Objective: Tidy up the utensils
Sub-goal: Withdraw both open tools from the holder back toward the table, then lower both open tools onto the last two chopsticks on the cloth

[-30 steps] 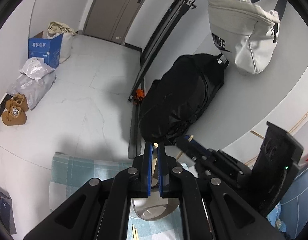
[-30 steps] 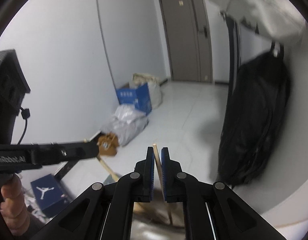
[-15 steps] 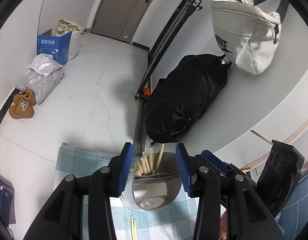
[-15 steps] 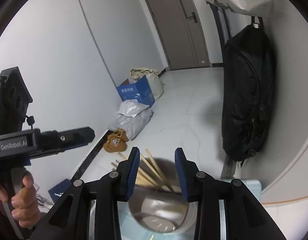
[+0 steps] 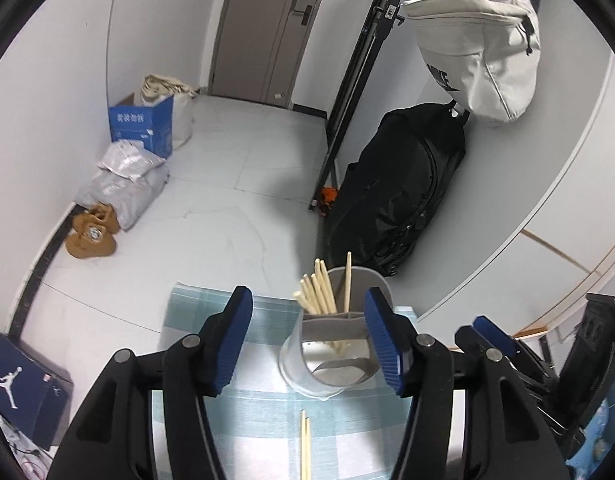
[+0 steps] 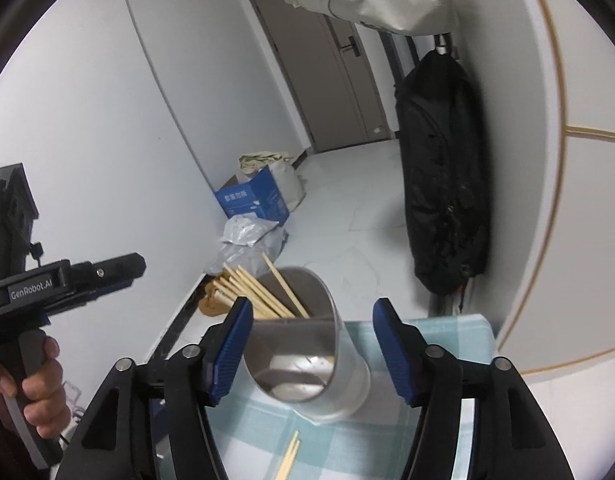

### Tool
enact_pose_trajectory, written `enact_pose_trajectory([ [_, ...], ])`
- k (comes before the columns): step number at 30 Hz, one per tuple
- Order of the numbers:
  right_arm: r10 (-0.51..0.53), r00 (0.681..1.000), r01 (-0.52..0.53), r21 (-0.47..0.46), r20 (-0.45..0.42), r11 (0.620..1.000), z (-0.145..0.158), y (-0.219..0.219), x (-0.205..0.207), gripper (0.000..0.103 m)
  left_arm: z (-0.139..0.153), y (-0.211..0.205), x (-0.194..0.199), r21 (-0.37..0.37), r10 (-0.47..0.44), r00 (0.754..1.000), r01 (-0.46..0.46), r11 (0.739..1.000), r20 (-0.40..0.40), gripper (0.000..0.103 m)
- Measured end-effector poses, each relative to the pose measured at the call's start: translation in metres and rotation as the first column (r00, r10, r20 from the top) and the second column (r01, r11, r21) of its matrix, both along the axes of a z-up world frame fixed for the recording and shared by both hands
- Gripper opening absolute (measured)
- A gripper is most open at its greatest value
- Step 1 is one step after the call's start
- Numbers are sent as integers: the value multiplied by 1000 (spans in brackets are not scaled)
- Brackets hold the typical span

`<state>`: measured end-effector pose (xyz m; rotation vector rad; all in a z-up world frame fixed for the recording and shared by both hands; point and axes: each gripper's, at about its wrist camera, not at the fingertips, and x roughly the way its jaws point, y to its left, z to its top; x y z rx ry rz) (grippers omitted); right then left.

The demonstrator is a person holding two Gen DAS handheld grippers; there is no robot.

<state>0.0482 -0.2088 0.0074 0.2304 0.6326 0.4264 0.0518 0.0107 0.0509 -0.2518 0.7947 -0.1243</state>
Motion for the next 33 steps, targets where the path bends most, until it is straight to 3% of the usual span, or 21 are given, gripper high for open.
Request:
enact_pose_trajectory([
  [8, -23, 1000, 23, -2, 16, 1000, -8, -2, -32, 80, -3, -6, -24, 57, 19, 999, -22, 998, 41, 62],
  [13, -41, 999, 41, 13, 7, 999, -22, 0, -48, 81, -8, -9, -39, 89, 33, 997, -39, 995, 70, 63],
  [16, -58, 998, 57, 32, 3, 998, -32, 1, -56, 82, -14, -11, -49, 113, 46, 994, -57, 992, 96, 74],
  [20, -78, 997, 77, 50, 3, 996, -43, 2, -63, 84, -26, -11, -61, 133, 65, 989, -82, 988, 131, 76],
  [26, -55, 998, 55, 0, -13, 998, -62, 15, -72, 86, -57, -8, -67, 141, 82, 991, -96, 985, 104, 76],
  [33, -39, 994, 34, -42, -101, 999, -91, 29, -71, 87, -92, -7, -65, 160, 83, 996, -89, 983, 44, 76],
])
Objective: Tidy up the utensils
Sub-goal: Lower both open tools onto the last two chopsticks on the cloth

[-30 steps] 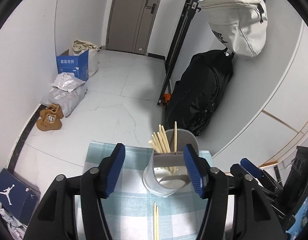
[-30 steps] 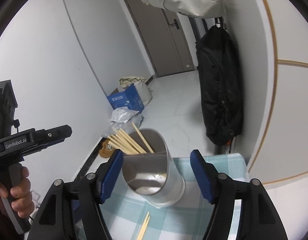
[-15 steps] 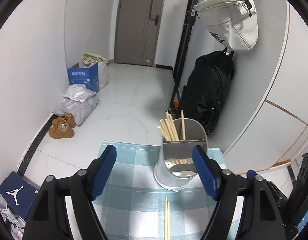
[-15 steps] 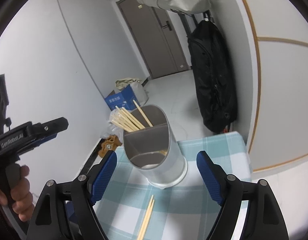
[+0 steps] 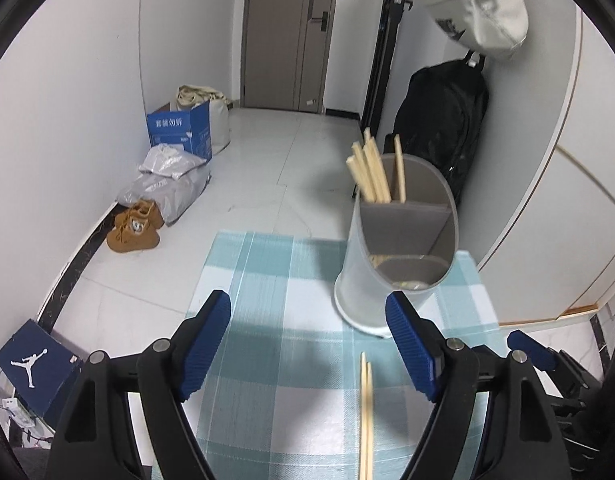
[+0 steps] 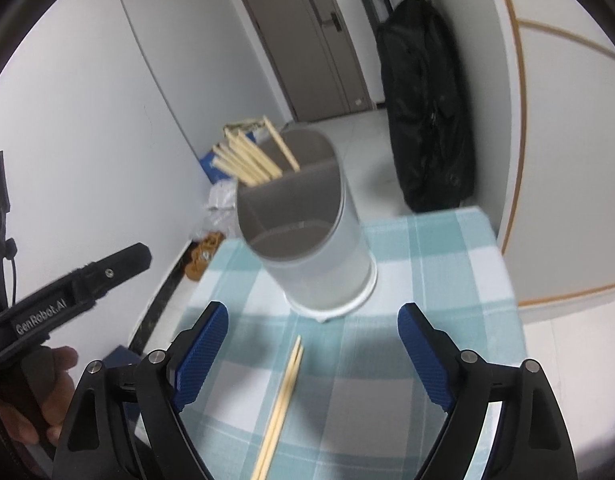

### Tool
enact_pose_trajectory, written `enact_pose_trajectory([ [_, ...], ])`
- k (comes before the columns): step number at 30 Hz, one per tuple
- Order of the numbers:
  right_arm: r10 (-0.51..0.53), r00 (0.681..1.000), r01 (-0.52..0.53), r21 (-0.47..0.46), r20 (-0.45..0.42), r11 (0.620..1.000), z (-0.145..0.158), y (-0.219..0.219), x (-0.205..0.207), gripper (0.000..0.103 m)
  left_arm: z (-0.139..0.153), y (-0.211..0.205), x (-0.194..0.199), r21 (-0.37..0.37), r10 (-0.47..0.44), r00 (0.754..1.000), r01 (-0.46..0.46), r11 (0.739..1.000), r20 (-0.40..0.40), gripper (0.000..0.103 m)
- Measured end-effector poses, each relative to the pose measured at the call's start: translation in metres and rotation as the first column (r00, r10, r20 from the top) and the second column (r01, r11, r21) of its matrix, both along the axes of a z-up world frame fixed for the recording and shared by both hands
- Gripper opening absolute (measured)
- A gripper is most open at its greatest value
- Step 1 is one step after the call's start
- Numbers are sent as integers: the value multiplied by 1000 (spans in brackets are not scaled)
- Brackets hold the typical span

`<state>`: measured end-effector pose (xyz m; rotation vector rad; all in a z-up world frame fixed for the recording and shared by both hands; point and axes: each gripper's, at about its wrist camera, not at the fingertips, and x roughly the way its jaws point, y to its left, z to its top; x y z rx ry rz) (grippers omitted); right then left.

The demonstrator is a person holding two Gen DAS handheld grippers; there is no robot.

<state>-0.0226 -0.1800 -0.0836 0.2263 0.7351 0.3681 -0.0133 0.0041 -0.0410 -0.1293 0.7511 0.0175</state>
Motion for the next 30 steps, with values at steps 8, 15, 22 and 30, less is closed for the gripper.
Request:
enact_pose_trajectory([
  [8, 57, 991, -69, -94, -122, 993, -30, 22, 10, 76, -28, 16, 9, -23, 28, 997, -30, 999, -68, 76],
  [15, 83, 963, -120, -132, -255, 984, -60, 36, 21, 44, -31, 28, 16, -62, 38, 994, -45, 997, -106, 76],
  [22, 133, 941, -199, -191, -311, 961, -82, 60, 28, 28, -32, 43, 17, -96, 55, 987, -70, 993, -150, 76],
  [30, 158, 932, -259, -296, -325, 919, -92, 83, 30, 20, -32, 56, 27, -135, 75, 983, -98, 986, -167, 76],
])
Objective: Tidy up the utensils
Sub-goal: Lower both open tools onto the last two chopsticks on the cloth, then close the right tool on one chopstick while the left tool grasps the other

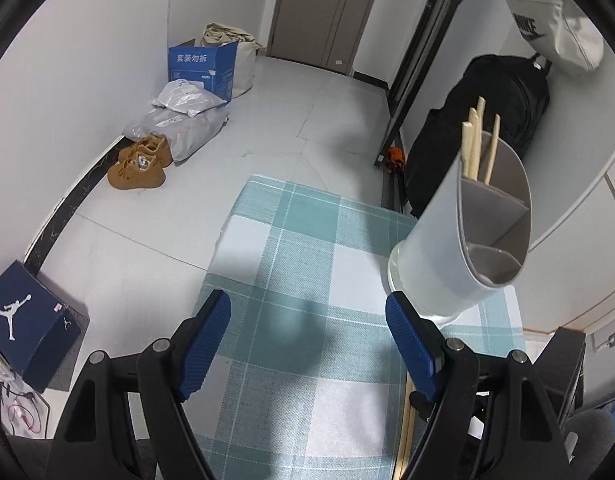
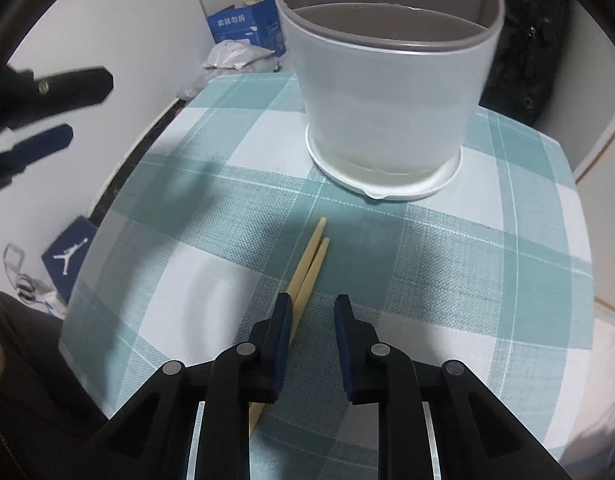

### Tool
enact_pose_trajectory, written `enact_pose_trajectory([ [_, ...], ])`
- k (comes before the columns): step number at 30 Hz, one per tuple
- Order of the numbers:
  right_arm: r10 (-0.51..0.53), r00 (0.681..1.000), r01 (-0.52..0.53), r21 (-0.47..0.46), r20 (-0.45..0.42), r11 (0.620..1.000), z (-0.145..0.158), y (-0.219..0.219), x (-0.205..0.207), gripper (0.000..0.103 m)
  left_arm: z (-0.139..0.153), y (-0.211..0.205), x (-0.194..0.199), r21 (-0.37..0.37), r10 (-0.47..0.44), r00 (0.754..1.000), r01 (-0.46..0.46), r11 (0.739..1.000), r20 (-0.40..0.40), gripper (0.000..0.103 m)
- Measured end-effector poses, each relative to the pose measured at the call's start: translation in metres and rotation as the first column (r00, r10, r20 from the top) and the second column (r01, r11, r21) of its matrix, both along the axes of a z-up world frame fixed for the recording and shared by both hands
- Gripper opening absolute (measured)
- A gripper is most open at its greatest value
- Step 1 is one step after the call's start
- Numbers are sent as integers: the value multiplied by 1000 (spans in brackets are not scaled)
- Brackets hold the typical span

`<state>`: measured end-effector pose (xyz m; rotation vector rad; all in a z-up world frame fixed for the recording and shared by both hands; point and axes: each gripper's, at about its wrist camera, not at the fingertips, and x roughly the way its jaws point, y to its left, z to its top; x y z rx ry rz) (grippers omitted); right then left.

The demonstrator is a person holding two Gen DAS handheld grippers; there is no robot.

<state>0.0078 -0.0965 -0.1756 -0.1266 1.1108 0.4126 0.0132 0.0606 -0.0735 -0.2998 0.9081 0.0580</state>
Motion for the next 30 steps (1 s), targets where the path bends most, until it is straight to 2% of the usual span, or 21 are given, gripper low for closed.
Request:
enact_pose_trajectory([
  [3, -9, 1000, 8, -39, -16, 999, 1, 1, 2, 13, -1, 10, 0, -32, 44, 999, -44, 999, -16, 76],
  [5, 11, 1000, -12, -74, -23, 997, 2, 6, 2, 13, -1, 15, 2, -56, 46, 999, -47, 997, -24, 76],
  [10, 7, 999, -14, -153, -46, 988, -1, 18, 10, 13, 1, 19, 0, -53, 60, 998, -61, 997, -18, 76],
  [16, -54, 998, 49, -129, -36, 990, -2, 17, 30, 13, 3, 30, -1, -45, 88, 996, -89, 995, -16, 76],
  [22, -55, 998, 54, -133, -7, 990, 0, 16, 32, 13, -1, 35, 1, -47, 107, 994, -108, 993, -26, 76],
  [25, -54, 999, 54, -123, 1, 991, -1, 15, 33, 5, -2, 33, 2, -30, 103, 994, -104, 994, -24, 76],
  [27, -60, 998, 60, -106, -1, 993, 0, 13, 30, 4, -3, 32, 2, -20, 100, 995, -100, 995, -24, 76],
  [30, -92, 996, 92, -31, -3, 995, 6, -2, 29, 3, -7, 31, 1, 13, 104, 994, -104, 994, -22, 76],
])
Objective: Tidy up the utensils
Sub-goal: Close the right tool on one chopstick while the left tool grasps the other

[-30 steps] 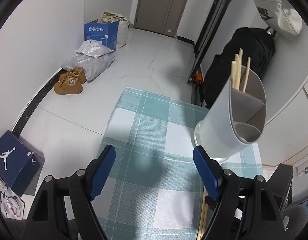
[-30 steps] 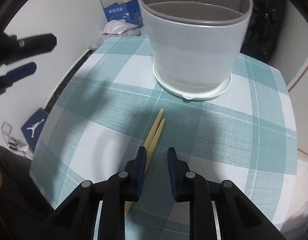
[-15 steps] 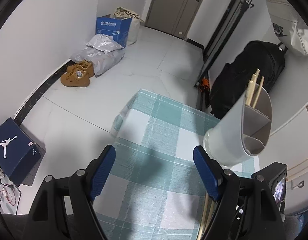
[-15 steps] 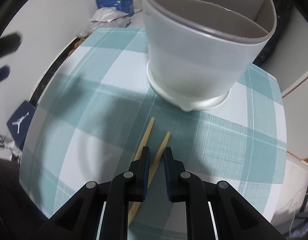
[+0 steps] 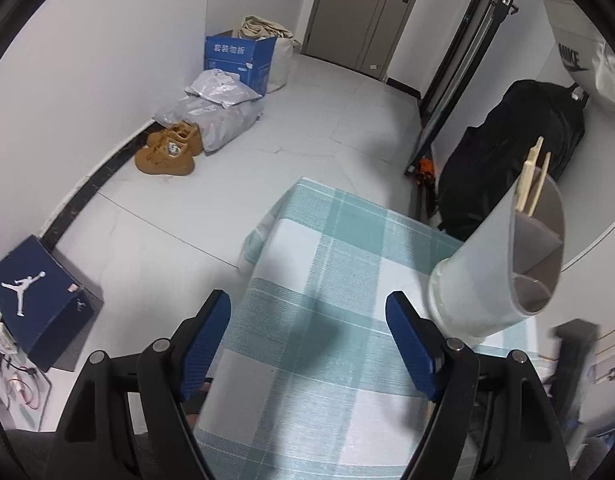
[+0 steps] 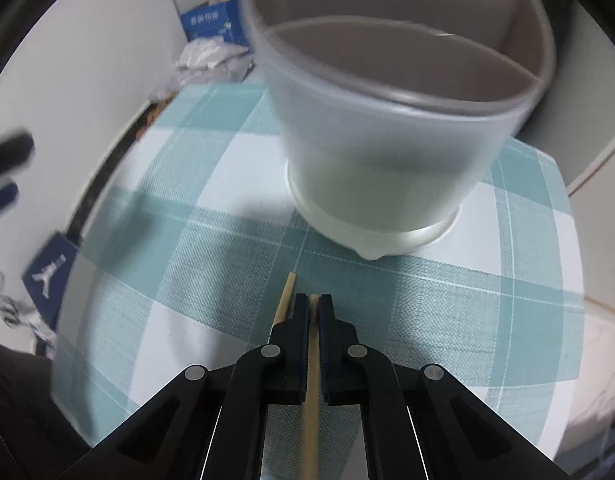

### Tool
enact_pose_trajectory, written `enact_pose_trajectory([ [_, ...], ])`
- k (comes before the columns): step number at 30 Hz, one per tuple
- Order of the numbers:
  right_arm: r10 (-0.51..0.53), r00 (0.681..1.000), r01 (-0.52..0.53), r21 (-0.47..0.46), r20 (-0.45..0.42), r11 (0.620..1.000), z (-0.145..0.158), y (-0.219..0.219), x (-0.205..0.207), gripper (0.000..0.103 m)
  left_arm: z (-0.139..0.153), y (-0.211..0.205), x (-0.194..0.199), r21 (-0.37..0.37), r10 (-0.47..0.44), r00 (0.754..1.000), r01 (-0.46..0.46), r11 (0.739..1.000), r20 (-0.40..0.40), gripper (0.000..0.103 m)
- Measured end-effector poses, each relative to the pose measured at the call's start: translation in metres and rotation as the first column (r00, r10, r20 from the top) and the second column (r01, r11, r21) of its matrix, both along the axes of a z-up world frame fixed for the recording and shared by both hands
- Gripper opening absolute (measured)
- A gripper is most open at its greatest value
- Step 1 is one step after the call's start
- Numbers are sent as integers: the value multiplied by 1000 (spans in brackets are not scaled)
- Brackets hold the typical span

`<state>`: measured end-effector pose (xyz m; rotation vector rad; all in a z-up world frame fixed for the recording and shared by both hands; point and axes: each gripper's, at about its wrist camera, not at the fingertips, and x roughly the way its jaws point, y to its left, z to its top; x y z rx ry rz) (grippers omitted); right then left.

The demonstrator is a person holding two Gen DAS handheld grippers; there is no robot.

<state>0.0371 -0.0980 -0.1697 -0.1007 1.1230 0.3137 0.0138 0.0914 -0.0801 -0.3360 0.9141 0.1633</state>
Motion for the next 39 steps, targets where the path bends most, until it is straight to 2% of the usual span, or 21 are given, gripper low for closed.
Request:
enact_pose_trajectory([
  [4, -47, 999, 45, 95, 23, 994, 15, -24, -6, 3, -6, -10, 0, 22, -57, 998, 57, 998, 0, 76],
  [7, -101, 995, 94, 194, 26, 977, 27, -53, -9, 3, -10, -22, 1, 21, -116, 993, 117, 993, -20, 76],
  [11, -179, 984, 164, 315, 18, 935, 39, -89, -12, 3, -16, -48, 3, -31, -233, 971, 231, 972, -62, 76],
  [13, -215, 976, 193, 364, 22, 911, 43, -102, -12, 3, -20, -64, 3, -27, -286, 955, 284, 958, -81, 76],
  [18, -272, 961, 227, 438, 42, 870, 56, -128, -19, 3, -39, -98, 6, 5, -376, 912, 382, 924, -165, 76],
  [24, -298, 953, 236, 487, 52, 841, 63, -152, -23, 3, -41, -121, 10, 77, -415, 889, 435, 897, -195, 76],
  [28, -323, 945, 254, 503, 52, 826, 62, -164, -21, 3, -48, -122, 15, 70, -401, 884, 428, 901, -239, 76],
  [30, -331, 942, 259, 512, 53, 819, 63, -170, -22, 3, -54, -123, 17, 64, -401, 878, 430, 901, -263, 70],
  [32, -338, 940, 261, 521, 55, 812, 64, -174, -21, 3, -59, -125, 18, 67, -403, 867, 439, 896, -292, 49],
  [34, -338, 939, 258, 524, 62, 812, 64, -175, -21, 3, -61, -128, 18, 82, -400, 865, 442, 893, -304, 43],
  [35, -338, 939, 256, 523, 66, 813, 65, -175, -21, 3, -60, -130, 18, 82, -407, 861, 450, 889, -305, 36],
  [36, -338, 939, 254, 524, 69, 813, 65, -175, -21, 3, -60, -132, 18, 88, -408, 859, 453, 887, -309, 36],
  [39, -336, 939, 249, 530, 72, 811, 66, -174, -20, 3, -58, -135, 17, 90, -417, 854, 464, 881, -312, 24],
])
